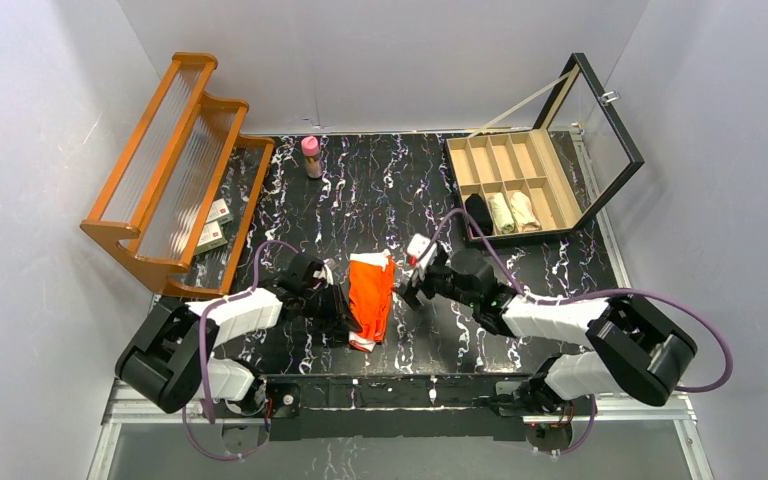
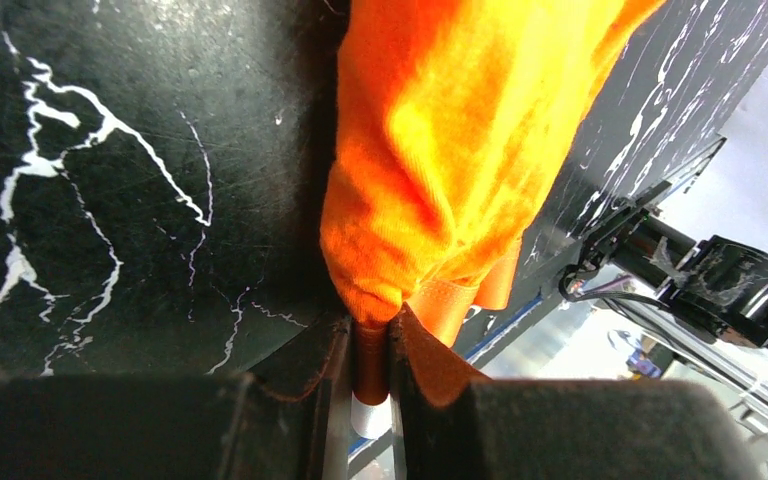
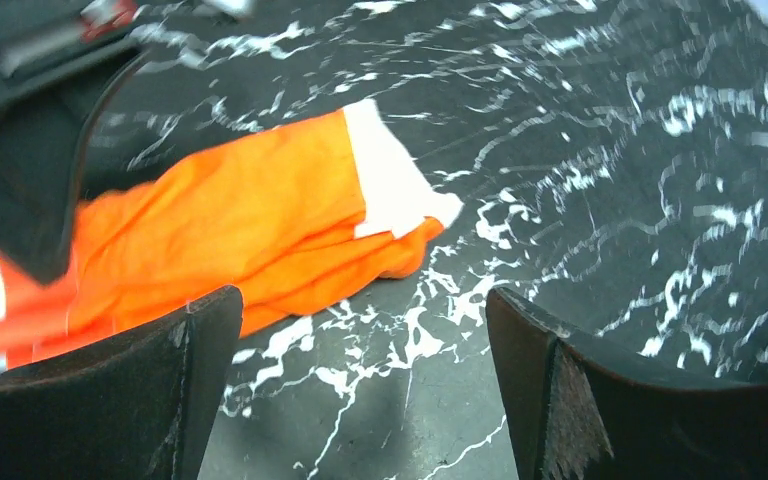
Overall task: Roll the underwear
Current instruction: Roll the underwear to the center of the board.
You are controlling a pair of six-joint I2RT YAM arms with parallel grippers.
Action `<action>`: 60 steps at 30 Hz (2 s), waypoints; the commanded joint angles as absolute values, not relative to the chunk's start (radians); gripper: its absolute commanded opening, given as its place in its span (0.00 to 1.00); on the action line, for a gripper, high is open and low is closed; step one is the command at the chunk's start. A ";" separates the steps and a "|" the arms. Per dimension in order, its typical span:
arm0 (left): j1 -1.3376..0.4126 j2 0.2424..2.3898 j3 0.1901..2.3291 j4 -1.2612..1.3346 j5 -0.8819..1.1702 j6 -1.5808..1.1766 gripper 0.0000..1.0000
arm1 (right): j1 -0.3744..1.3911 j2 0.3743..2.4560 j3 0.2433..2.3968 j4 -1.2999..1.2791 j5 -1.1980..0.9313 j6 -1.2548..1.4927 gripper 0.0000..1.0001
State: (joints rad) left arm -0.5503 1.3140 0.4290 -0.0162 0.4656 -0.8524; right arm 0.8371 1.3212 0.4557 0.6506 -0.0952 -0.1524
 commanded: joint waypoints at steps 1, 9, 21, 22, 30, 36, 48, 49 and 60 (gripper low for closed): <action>-0.505 1.352 0.441 -0.133 0.484 -0.825 0.00 | 0.926 1.294 0.328 0.868 -0.239 -0.648 0.99; -0.368 1.395 0.479 -0.254 0.598 -0.753 0.00 | 1.119 1.343 0.304 0.833 -0.217 -0.906 0.86; -0.328 1.510 0.565 -0.376 0.665 -0.595 0.00 | 1.305 1.608 0.370 0.940 -0.058 -1.207 0.75; -0.328 1.515 0.569 -0.377 0.665 -0.591 0.00 | 1.305 1.631 0.385 0.942 -0.059 -1.229 0.75; -0.328 1.549 0.590 -0.374 0.669 -0.568 0.00 | 1.321 1.706 0.447 0.924 -0.156 -1.250 0.62; -0.329 1.549 0.589 -0.371 0.670 -0.568 0.00 | 1.327 1.725 0.455 0.922 -0.164 -1.245 0.44; -0.328 1.547 0.586 -0.368 0.654 -0.577 0.00 | 1.331 1.744 0.465 0.945 -0.149 -1.249 0.38; -0.328 1.544 0.585 -0.368 0.650 -0.578 0.00 | 1.331 1.747 0.463 0.948 -0.147 -1.248 0.35; -0.327 1.390 0.540 -0.351 0.564 -0.638 0.21 | 1.287 1.613 0.412 1.011 -0.164 -0.677 0.01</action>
